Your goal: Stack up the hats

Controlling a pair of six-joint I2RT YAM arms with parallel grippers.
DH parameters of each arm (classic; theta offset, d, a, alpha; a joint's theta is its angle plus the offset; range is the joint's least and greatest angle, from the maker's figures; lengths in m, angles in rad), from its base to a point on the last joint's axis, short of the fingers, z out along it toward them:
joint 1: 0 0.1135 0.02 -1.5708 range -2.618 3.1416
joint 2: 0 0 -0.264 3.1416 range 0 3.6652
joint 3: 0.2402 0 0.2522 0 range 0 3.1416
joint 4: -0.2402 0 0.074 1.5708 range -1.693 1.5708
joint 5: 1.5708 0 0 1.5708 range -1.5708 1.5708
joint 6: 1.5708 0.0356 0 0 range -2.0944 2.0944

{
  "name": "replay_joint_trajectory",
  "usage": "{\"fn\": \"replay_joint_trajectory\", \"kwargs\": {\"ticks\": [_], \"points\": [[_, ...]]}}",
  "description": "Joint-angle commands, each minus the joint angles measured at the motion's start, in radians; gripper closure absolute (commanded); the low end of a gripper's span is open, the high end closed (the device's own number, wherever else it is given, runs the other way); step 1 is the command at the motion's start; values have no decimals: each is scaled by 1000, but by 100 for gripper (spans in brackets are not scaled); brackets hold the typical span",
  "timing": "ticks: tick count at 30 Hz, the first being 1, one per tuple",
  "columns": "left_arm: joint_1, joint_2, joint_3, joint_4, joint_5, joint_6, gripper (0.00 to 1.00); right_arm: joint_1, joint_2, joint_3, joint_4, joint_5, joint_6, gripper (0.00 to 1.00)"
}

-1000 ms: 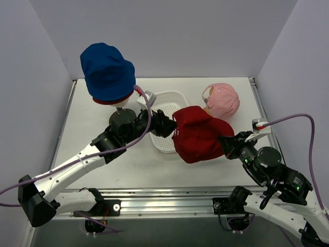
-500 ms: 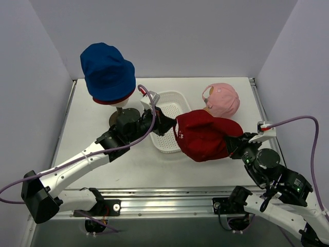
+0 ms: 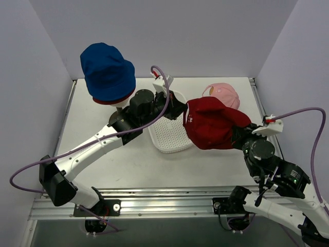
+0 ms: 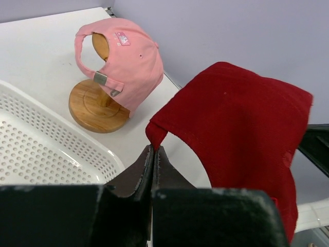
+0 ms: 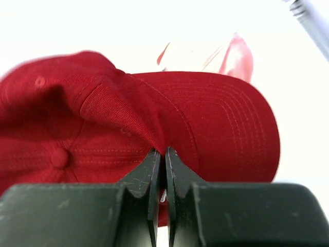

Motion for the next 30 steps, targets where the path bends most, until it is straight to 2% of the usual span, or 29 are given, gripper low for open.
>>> {"fn": "replay_joint_trajectory", "kwargs": {"ticks": [1, 4, 12, 17, 21, 23, 24, 25, 26, 27, 30], "points": [[-3, 61, 111, -66, -8, 38, 98, 9, 29, 61, 22, 188, 18, 100], [-3, 94, 157, -90, -27, 43, 98, 11, 81, 81, 23, 256, 13, 100], [-3, 166, 220, -112, -114, 66, 98, -14, 216, 159, 7, 308, -7, 100], [-6, 301, 410, -178, -83, 75, 98, -46, 265, 211, 20, 357, -30, 100], [-6, 359, 492, -215, -83, 86, 98, -106, 302, 231, 63, 328, -80, 100], [-6, 371, 509, -218, -92, 90, 97, -187, 337, 234, 88, 282, -129, 100], [-6, 374, 512, -218, -100, 92, 98, -230, 353, 236, 114, 194, -145, 100], [-4, 385, 518, -221, -121, 96, 98, -338, 371, 237, 126, 134, -158, 100], [-4, 391, 527, -236, -134, 103, 97, -401, 405, 239, 135, 63, -168, 100], [-4, 400, 560, -250, -143, 110, 98, -466, 420, 245, 138, -73, -171, 100], [-4, 442, 611, -285, -146, 147, 98, -693, 448, 230, 169, -262, -189, 100]]}}
